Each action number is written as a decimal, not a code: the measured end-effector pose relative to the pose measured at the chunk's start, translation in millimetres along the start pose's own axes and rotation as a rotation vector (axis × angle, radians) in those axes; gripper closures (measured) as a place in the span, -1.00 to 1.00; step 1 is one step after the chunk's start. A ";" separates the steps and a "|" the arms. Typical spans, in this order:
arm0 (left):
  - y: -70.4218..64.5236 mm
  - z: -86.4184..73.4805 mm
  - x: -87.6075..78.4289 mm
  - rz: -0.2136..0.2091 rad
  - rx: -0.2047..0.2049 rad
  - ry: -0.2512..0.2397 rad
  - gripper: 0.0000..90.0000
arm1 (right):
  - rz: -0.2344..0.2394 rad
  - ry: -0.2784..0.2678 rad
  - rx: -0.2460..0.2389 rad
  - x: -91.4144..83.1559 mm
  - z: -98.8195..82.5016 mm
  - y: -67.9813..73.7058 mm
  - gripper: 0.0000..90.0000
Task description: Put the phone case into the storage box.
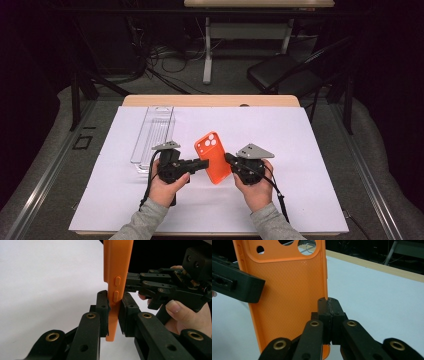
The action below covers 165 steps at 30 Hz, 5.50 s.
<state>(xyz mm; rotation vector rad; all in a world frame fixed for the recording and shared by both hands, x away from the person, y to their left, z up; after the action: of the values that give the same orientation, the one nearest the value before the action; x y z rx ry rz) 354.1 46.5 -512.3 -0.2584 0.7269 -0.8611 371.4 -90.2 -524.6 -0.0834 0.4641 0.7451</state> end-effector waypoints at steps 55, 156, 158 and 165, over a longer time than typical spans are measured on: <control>1.9 0.9 -2.8 -0.007 -0.005 -0.009 0.78 | 0.023 -0.013 0.023 1.2 0.0 1.7 0.89; -5.1 3.6 -27.3 -0.145 0.277 0.101 0.79 | 0.452 0.101 -0.025 -18.0 4.4 17.0 0.50; -5.5 3.5 -27.2 -0.147 0.278 0.101 0.78 | 0.456 0.098 -0.022 -18.3 4.5 16.4 0.53; -5.7 3.8 -28.1 -0.153 0.278 0.100 0.78 | 0.471 0.095 -0.014 -19.0 4.4 16.0 0.63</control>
<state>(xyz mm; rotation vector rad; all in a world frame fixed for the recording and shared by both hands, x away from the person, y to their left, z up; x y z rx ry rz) 341.1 64.2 -493.4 -0.0222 0.6770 -1.1150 350.2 -89.4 -510.9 -0.0221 0.5779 1.2108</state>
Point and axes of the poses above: each handheld gripper's, and its own axes: x roughly forward along the jaws, z roughly out of its top, y roughly to its left, the point moved 8 cm from there along x, roughly forward along the jaws, and after that the axes turned 7 degrees about z, right-handed, at the moved point
